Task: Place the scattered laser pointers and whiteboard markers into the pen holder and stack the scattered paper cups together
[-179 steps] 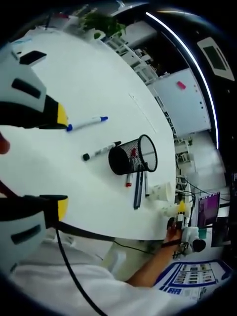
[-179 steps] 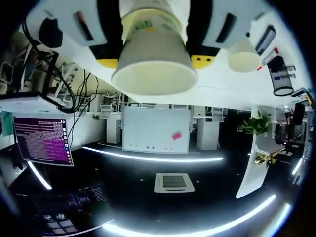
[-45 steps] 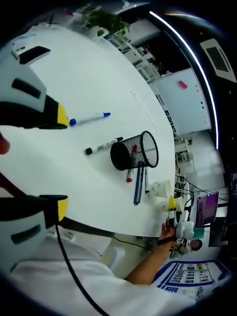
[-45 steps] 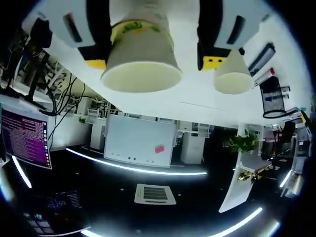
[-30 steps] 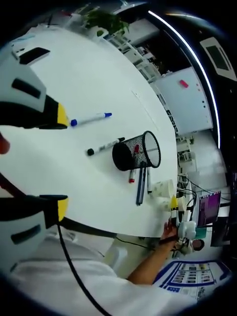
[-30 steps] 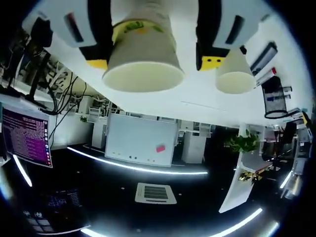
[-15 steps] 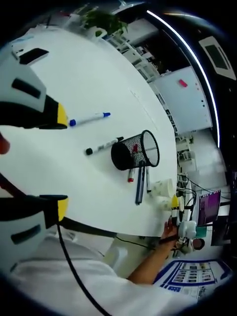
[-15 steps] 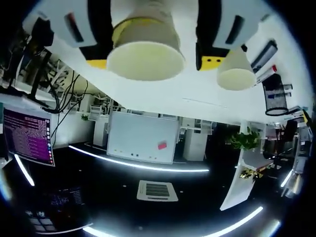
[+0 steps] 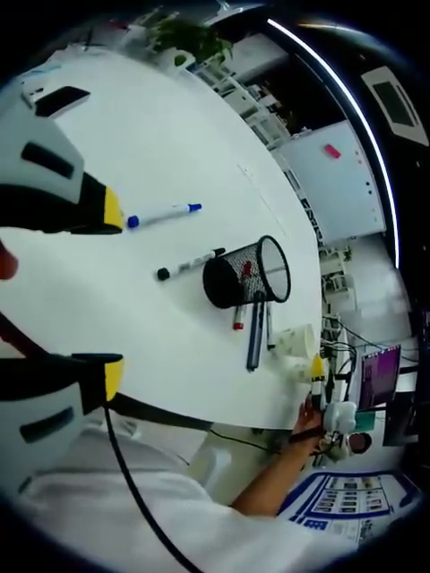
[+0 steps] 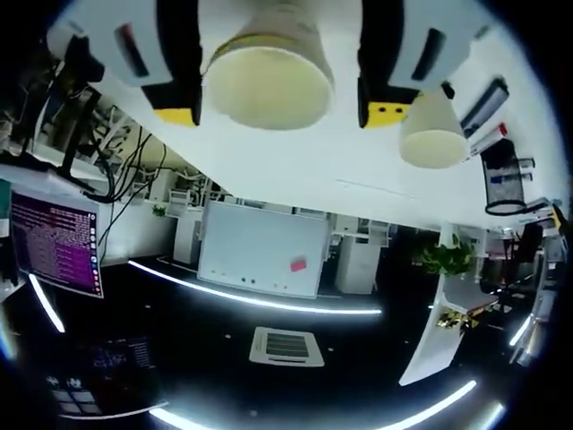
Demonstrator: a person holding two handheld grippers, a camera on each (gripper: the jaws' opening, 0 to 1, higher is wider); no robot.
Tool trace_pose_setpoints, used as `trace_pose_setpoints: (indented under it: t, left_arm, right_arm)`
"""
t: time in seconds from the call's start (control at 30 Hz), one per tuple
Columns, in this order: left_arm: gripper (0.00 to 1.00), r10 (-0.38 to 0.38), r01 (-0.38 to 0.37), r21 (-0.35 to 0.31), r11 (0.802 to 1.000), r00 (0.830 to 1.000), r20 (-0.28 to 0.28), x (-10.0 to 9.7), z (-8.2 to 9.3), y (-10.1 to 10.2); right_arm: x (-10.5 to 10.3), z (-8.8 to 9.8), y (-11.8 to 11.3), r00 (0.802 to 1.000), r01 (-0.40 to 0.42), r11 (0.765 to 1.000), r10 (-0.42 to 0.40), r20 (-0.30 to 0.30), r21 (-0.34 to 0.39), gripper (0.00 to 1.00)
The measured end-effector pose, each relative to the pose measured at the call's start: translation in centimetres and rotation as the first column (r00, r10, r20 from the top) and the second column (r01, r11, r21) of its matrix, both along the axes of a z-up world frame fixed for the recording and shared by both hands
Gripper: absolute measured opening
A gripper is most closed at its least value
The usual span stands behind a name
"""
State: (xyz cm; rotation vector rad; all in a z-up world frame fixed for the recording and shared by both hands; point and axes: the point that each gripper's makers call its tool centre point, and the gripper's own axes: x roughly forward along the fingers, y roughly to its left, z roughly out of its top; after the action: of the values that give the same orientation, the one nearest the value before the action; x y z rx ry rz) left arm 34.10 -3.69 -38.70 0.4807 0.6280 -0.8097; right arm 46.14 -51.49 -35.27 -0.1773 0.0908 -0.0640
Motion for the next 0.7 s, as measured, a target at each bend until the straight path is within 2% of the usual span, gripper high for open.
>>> trace_pose_setpoints:
  t: [0.6, 0.7]
  left_arm:
    - [0.54, 0.005, -0.005, -0.004, 1.0, 1.0, 0.004, 0.1, 0.0, 0.2]
    - [0.54, 0.002, -0.002, -0.003, 1.0, 1.0, 0.001, 0.0, 0.0, -0.1]
  right_arm:
    - [-0.1, 0.6, 0.4, 1.0, -0.013, 1.0, 0.013, 0.022, 0.003, 0.78]
    - [-0.2, 1.5, 0.7, 0.997, -0.031, 0.999, 0.03, 0.069, 0.014, 0.8]
